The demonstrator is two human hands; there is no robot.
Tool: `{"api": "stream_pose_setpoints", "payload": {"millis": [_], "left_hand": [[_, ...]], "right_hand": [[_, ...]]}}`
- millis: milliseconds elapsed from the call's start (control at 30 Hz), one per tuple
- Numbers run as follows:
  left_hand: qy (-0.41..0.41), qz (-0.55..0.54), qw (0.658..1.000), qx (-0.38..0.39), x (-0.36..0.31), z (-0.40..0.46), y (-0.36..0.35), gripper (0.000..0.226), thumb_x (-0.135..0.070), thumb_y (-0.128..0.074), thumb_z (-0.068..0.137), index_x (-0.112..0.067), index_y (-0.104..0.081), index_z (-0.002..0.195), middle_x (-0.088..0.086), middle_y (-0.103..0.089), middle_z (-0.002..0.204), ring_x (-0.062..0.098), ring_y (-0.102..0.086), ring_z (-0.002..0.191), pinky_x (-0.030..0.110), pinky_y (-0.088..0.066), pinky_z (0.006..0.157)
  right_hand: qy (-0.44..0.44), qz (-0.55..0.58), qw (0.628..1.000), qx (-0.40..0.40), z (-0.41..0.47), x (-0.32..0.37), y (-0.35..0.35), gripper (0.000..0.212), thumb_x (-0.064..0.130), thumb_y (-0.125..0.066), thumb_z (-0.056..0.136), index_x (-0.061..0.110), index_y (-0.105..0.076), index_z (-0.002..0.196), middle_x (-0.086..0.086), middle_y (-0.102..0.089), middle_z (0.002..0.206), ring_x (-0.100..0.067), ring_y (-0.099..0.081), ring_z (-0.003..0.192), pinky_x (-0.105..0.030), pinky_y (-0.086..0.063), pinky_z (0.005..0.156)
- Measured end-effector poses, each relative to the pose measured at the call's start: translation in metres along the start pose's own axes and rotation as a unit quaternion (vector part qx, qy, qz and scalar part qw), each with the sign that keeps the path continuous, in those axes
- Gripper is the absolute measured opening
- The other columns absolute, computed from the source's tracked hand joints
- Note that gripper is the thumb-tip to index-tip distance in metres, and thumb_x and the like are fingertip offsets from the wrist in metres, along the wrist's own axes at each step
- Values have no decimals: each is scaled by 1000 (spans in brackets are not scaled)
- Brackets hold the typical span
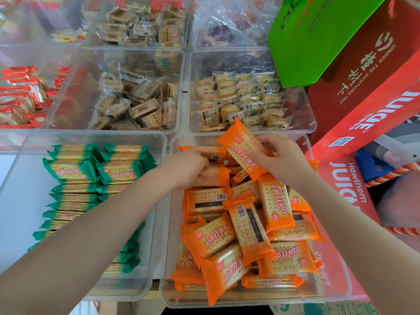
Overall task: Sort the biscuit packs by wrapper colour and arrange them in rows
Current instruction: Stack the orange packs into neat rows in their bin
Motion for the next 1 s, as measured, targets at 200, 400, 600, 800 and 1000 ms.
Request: {"api": "stream_pose_setpoints", "payload": {"millis": [200,400,600,800,1000], "left_hand": [[-1,51,984,-172,22,4,36,41,-34,-55,90,-17,-48,126,4,-54,115,24,-51,108,35,-35,88],[-70,157,970,-174,22,9,21,33,-36,-56,88,-17,-54,115,2,-57,115,22,-47,109,33,-28,87],[-93,144,975,-145,26,13,19,27,-30,-53,91,-19,-60,114,1,-59,111,23,-49,106,36,-36,83],[-86,108,980,-141,33,9,15,25,-21,-51,93,-20,-63,115,1,-61,106,24,-59,93,35,-44,75],[-50,27,989,-137,46,-8,9,35,-9,-45,91,-25,-64,115,-4,-66,111,18,-58,103,30,-30,79]], "right_hand": [[46,-14,999,16,-1,4,3,34,33,-69,80,25,-61,112,13,-63,97,3,-58,84,-5,-41,64],[119,-192,967,116,3,21,-24,46,37,-66,82,21,-54,124,5,-59,115,-14,-51,104,-29,-42,90],[144,-338,921,131,10,27,-58,50,46,-55,87,29,-45,133,4,-51,132,-21,-40,118,-35,-31,98],[184,-369,905,103,9,38,-78,50,43,-51,91,27,-41,137,3,-50,134,-22,-38,121,-34,-29,98],[174,-320,925,108,11,43,-94,51,39,-55,90,23,-42,137,2,-50,132,-20,-36,122,-34,-41,95]]}}
Point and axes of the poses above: each hand's wrist, its own z-axis towards the middle knuckle, its own y-axis out of the back of the hand, x = y × z, the point moved 4 cm from there along z, towards the middle knuckle
